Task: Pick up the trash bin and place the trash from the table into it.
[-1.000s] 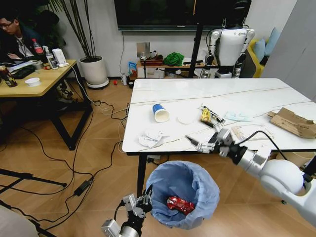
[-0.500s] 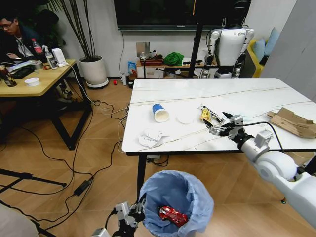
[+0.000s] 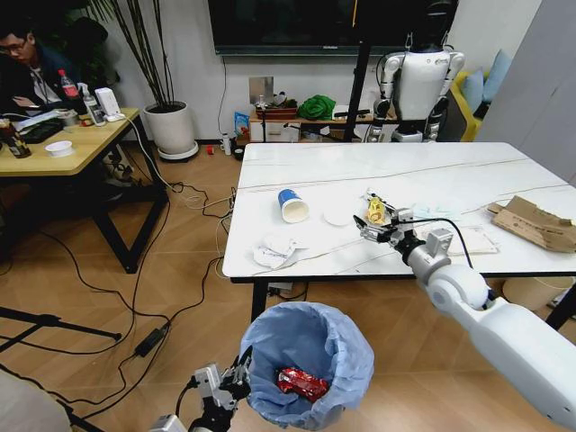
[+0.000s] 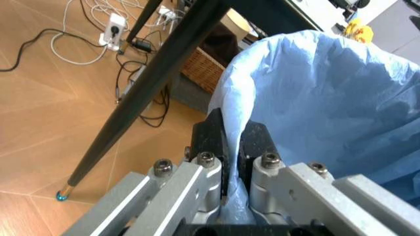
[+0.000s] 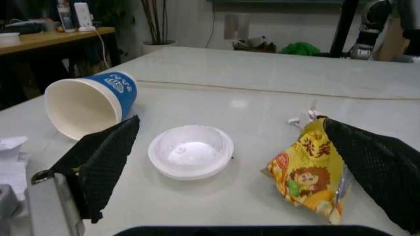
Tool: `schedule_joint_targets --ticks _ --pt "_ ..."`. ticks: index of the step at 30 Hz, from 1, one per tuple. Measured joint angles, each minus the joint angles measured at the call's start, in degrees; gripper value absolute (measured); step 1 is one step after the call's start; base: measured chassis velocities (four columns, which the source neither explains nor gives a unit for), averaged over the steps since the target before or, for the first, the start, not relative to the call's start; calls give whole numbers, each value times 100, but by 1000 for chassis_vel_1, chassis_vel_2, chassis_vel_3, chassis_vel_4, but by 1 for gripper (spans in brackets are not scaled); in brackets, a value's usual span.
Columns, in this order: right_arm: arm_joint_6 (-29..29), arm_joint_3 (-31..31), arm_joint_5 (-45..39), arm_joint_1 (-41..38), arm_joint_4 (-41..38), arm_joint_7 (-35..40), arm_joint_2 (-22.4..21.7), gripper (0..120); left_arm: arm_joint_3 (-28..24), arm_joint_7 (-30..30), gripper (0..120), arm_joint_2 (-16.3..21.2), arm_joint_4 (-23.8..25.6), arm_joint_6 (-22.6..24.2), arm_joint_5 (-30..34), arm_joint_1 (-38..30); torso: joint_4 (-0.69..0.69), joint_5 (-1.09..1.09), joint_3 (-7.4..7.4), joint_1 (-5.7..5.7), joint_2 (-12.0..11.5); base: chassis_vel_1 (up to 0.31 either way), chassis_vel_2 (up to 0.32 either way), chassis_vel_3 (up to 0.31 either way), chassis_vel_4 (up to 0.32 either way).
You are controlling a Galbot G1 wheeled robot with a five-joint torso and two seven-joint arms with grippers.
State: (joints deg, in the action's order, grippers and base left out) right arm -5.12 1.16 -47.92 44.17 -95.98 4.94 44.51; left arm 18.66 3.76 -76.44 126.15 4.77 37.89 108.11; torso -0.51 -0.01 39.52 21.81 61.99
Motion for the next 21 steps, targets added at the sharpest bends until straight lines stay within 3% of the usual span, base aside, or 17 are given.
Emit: schedule_joint_targets --ticks 8,21 --pt "0 -541 10 -659 537 -13 282 100 108 28 1 33 29 0 132 -21 2 0 0 0 0 0 0 0 0" --pt "-4 -564 169 -1022 1572 -32 535 100 181 51 1 98 -2 -4 279 -73 0 1 0 0 0 0 0 0 0"
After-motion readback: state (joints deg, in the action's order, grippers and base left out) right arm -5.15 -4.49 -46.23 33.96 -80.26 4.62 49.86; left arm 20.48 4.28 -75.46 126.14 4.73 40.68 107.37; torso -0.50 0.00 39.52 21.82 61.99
